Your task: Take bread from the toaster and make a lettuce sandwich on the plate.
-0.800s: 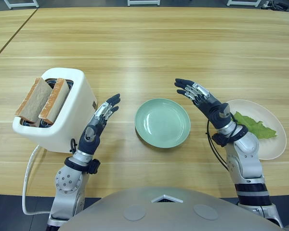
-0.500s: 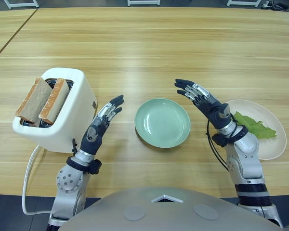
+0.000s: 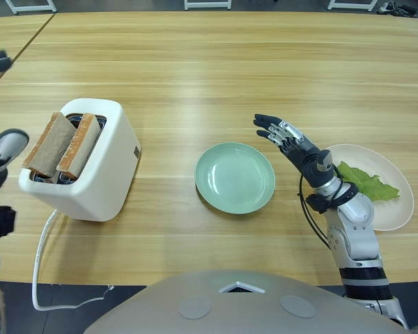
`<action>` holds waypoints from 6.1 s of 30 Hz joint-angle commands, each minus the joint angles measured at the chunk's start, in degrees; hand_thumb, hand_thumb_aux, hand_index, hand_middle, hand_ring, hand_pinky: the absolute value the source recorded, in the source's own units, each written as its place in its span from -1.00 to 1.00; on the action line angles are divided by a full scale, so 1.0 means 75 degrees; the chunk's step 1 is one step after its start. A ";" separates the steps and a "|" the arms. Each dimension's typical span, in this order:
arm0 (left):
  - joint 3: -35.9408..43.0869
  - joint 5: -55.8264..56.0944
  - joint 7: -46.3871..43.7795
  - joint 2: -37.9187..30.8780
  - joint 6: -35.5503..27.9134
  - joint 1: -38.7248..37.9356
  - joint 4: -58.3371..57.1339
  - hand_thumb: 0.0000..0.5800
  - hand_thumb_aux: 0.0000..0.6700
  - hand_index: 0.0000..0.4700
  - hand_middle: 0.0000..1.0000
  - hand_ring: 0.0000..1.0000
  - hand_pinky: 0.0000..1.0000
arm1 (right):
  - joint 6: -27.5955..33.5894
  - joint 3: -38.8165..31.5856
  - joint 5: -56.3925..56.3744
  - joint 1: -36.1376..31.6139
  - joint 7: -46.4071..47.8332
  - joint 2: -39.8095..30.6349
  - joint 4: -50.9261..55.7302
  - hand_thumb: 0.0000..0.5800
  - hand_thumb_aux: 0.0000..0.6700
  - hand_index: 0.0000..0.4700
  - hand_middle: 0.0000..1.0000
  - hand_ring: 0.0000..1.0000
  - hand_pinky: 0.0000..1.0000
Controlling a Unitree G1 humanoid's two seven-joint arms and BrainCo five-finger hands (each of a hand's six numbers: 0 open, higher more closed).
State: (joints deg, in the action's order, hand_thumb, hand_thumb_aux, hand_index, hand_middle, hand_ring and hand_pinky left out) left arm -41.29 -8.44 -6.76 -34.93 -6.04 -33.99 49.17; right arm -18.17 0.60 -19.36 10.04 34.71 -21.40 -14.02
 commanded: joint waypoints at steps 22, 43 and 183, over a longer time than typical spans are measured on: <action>0.0541 -0.2228 -0.0915 -0.0025 0.0752 -0.0063 -0.3032 0.07 -0.36 -0.36 -1.00 -1.00 -1.00 | 0.0069 0.0121 0.0188 0.0251 -0.0105 -0.0040 -0.0397 -1.00 -1.00 -1.00 -1.00 -1.00 -1.00; 0.0548 -0.1945 -0.0732 0.0370 0.1035 0.0525 -0.2523 1.00 0.93 0.93 -1.00 -1.00 -1.00 | 0.0013 0.0077 0.0308 0.0256 -0.0086 -0.0024 -0.0393 -1.00 -1.00 -1.00 -1.00 -1.00 -1.00; 0.7393 -0.3558 0.0271 0.2881 0.1493 0.0059 -0.0927 -1.00 -1.00 -1.00 -1.00 -1.00 -1.00 | -0.2512 -0.3885 0.9653 -0.5361 -0.3830 -0.2016 0.3862 -0.85 -0.92 -0.92 -1.00 -1.00 -1.00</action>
State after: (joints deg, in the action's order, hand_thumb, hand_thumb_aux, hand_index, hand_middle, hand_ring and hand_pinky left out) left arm 14.70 -35.87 -3.92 -13.06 5.48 -32.99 41.14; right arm -37.73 -29.38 54.01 -30.55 4.88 -35.59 16.20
